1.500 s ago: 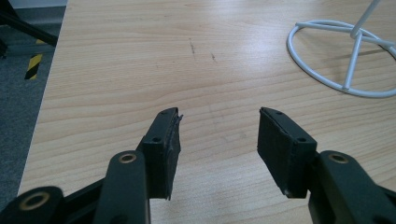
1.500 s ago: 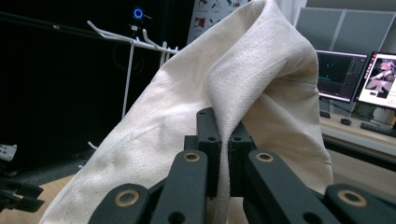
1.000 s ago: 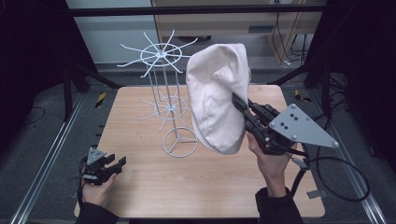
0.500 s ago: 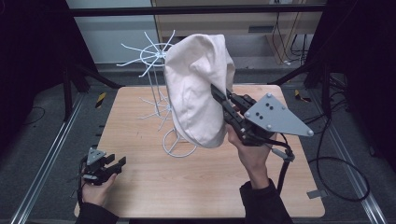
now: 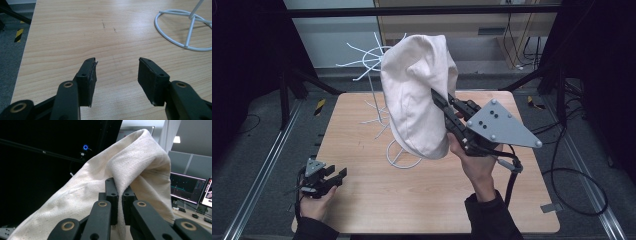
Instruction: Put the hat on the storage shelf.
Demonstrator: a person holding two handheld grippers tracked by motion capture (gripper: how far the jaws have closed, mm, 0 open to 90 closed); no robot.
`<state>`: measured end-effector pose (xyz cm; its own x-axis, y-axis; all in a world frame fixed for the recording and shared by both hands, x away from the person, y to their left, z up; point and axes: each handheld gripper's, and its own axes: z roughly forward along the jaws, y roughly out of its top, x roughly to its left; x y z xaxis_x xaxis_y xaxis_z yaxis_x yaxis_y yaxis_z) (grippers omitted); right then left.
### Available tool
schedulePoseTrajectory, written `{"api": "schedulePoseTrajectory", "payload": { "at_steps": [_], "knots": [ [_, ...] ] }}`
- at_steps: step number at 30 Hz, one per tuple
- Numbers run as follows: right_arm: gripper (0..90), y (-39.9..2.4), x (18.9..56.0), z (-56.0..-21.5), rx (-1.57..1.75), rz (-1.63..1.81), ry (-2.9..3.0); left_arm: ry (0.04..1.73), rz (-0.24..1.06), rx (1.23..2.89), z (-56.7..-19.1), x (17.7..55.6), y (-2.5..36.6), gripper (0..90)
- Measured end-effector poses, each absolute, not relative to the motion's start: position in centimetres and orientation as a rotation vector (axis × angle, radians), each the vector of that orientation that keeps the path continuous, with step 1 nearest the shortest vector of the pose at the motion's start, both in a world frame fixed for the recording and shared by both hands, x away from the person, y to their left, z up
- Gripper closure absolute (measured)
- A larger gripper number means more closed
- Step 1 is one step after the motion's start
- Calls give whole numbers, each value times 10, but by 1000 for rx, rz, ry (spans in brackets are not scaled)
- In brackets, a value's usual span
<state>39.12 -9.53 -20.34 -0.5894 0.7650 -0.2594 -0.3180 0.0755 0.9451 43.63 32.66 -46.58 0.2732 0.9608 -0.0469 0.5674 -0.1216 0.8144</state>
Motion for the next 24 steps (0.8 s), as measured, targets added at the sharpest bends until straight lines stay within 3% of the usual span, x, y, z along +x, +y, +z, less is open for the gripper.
{"api": "schedulePoseTrajectory", "payload": {
  "at_steps": [11, 24],
  "knots": [
    [886, -79, 394, -193, 440, 1657, 1527, 1388, 665, 1793, -466, 436, 327, 484],
    [884, -66, 406, -232, 469, 1594, 1657, 1390, 665, 1801, -466, 436, 327, 486]
  ]
}}
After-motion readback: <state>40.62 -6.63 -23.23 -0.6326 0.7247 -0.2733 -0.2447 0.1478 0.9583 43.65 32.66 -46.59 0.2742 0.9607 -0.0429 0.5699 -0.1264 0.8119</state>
